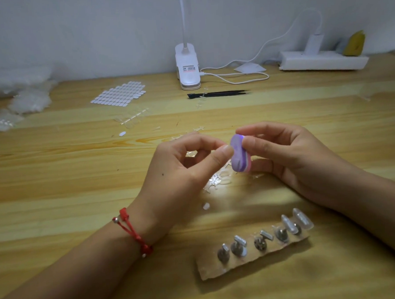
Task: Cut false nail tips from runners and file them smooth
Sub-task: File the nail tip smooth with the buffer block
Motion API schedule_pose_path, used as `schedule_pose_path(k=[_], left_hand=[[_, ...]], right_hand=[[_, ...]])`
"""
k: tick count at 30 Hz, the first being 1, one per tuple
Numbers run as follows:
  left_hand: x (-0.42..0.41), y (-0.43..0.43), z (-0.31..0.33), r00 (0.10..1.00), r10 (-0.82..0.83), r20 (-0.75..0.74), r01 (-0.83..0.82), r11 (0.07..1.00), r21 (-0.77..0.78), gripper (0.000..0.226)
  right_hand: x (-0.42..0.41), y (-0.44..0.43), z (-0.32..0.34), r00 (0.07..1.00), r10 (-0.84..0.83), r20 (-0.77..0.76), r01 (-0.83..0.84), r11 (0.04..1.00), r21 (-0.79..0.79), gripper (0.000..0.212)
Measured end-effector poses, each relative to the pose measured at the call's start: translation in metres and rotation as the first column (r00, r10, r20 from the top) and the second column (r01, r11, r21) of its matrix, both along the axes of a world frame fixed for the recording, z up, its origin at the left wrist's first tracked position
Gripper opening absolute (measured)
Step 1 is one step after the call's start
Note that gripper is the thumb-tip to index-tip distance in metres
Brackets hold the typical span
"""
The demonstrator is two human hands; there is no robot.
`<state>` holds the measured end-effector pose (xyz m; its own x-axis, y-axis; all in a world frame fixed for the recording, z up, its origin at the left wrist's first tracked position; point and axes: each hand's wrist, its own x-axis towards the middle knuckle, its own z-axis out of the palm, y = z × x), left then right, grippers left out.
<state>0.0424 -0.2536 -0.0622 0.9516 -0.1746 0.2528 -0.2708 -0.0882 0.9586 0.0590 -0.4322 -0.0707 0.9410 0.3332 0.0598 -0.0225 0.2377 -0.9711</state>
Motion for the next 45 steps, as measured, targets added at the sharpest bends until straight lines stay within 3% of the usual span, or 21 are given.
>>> schedule_pose_path(k=[4, 9, 14, 19, 24, 30, 34, 39, 45], left_hand=[[-0.0002, 0.001, -0.0009, 0.999, 0.035, -0.004, -0.035, 0.999, -0.011, 0.018], [-0.0002, 0.0003, -0.0012, 0.999, -0.025, -0.025, 0.025, 1.0, 0.002, 0.015], [-0.0013, 0.0005, -0.0001, 1.0, -0.026, 0.002, 0.026, 1.0, 0.004, 0.017], [-0.0009, 0.0001, 0.0006, 0.998, -0.054, -0.013, 0.054, 0.998, -0.009, 0.019], [-0.0015, 0.0, 0.0003, 1.0, -0.015, 0.003, 0.015, 1.0, -0.011, 0.02], [-0.0011, -0.0013, 0.0005, 0.999, -0.032, -0.001, 0.032, 0.998, -0.057, 0.014], [0.0016, 0.0, -0.0016, 1.0, 0.027, -0.012, -0.027, 0.999, -0.046, 0.012], [0.0033, 0.0007, -0.0027, 0.998, 0.053, -0.015, -0.054, 0.998, -0.045, 0.013], [0.0049, 0.002, -0.0047, 0.997, 0.069, -0.033, -0.071, 0.996, -0.056, 0.016]], right_hand=[[-0.0021, -0.0016, 0.0022, 0.997, 0.079, 0.005, -0.077, 0.99, -0.117, 0.026], [-0.0007, 0.0009, 0.0017, 1.0, -0.009, -0.021, 0.009, 1.0, 0.018, 0.025], [-0.0039, 0.0004, 0.0056, 0.997, 0.072, -0.016, -0.073, 0.993, -0.097, 0.026], [-0.0022, 0.001, 0.0044, 0.999, 0.014, -0.037, -0.015, 0.999, -0.031, 0.028], [-0.0039, -0.0003, 0.0068, 0.996, 0.075, -0.04, -0.079, 0.991, -0.104, 0.027], [-0.002, 0.0009, 0.0049, 0.999, 0.008, -0.047, -0.007, 1.0, 0.015, 0.026], [-0.0038, 0.0003, 0.0016, 0.999, 0.046, 0.006, -0.045, 0.997, -0.067, 0.024], [-0.0017, -0.0003, 0.0033, 0.999, 0.037, -0.004, -0.037, 0.997, -0.062, 0.034], [0.0024, -0.0024, 0.0032, 0.995, -0.067, -0.073, 0.073, 0.995, 0.076, 0.028]])
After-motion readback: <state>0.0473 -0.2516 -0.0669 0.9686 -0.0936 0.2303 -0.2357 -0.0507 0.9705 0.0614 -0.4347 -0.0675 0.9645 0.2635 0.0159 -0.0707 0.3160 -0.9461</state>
